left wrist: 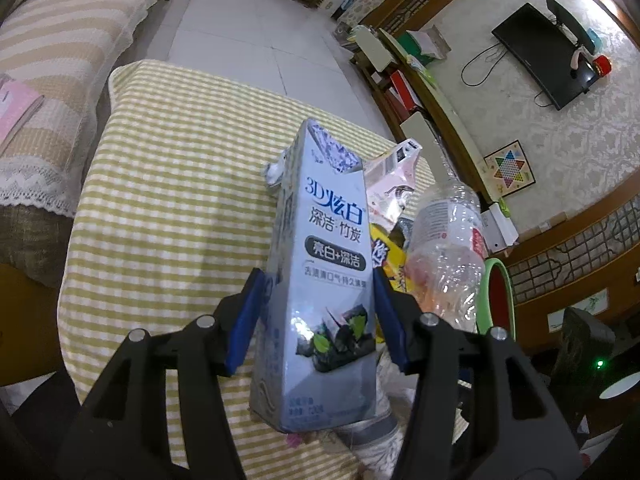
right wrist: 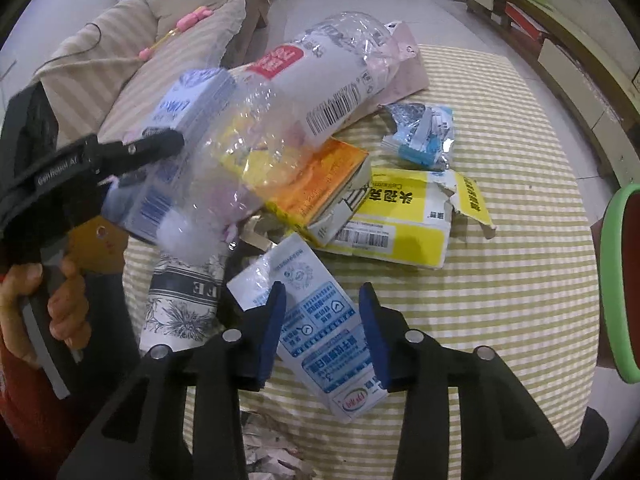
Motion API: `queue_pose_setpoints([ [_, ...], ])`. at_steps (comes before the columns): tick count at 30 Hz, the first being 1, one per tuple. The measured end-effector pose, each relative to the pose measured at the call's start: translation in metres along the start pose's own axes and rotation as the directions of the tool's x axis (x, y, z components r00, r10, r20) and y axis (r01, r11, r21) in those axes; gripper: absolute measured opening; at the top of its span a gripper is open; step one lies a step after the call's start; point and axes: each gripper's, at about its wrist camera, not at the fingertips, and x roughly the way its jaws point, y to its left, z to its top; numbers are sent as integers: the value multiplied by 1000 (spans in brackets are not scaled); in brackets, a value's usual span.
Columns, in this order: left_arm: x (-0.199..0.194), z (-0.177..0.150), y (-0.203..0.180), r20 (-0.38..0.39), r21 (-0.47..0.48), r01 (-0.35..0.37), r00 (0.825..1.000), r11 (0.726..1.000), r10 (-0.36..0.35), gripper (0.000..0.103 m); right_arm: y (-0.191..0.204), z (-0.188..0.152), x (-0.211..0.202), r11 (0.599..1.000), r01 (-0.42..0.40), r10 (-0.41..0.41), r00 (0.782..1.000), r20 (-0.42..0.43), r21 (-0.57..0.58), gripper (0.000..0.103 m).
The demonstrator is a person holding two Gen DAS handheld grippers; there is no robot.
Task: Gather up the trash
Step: 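Grasp the white toothpaste box with the left gripper while the right grasps the milk carton, then lift the toothpaste box and milk carton out of the pile with both grippers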
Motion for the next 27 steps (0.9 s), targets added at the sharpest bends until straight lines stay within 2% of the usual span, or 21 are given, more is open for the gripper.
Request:
queue_pose_setpoints([
  [4, -4, -3, 0, -4, 6, -30, 1000, 1000, 30, 52, -5, -6, -2, 999, -23, 22, 1000, 5, 25, 46],
  [10, 7, 3, -10, -21, 54, -97, 995, 994, 98, 58, -4, -15, -4, 999, -38, 37, 999, 16, 25, 57],
  [13, 15, 10, -14, -10, 90, -179, 984, 980, 180, 82, 1, -20, -5, 1000, -17, 17, 1000, 16, -21, 63],
  [16, 22, 17, -13, -13, 107, -186, 982, 977, 189, 80, 5, -24, -4, 998, 3, -2, 1000, 16, -59, 68],
  [17, 24, 18, -12, -16, 113, -193, 981, 975, 196, 68, 6, -25, -2, 998, 6, -5, 1000, 15, -70, 68],
  [19, 29, 19, -10, -32, 119, -197, 979, 973, 202, 56, 5, -26, 3, 995, 22, -22, 1000, 9, -94, 72],
  [21, 28, 17, -1, -37, 104, -188, 981, 977, 192, 56, 7, -25, 9, 991, 48, -48, 999, 2, -124, 75],
  [22, 27, 16, 0, -35, 101, -195, 979, 976, 200, 60, 7, -25, 11, 990, 50, -50, 999, 1, -134, 75],
  [23, 25, 15, 1, -25, 104, -225, 973, 969, 229, 69, 7, -26, 14, 989, 50, -51, 999, -1, -139, 76],
  [27, 24, 10, 8, -24, 118, -262, 964, 958, 266, 78, 5, -26, 23, 988, 50, -53, 999, -15, -145, 76],
])
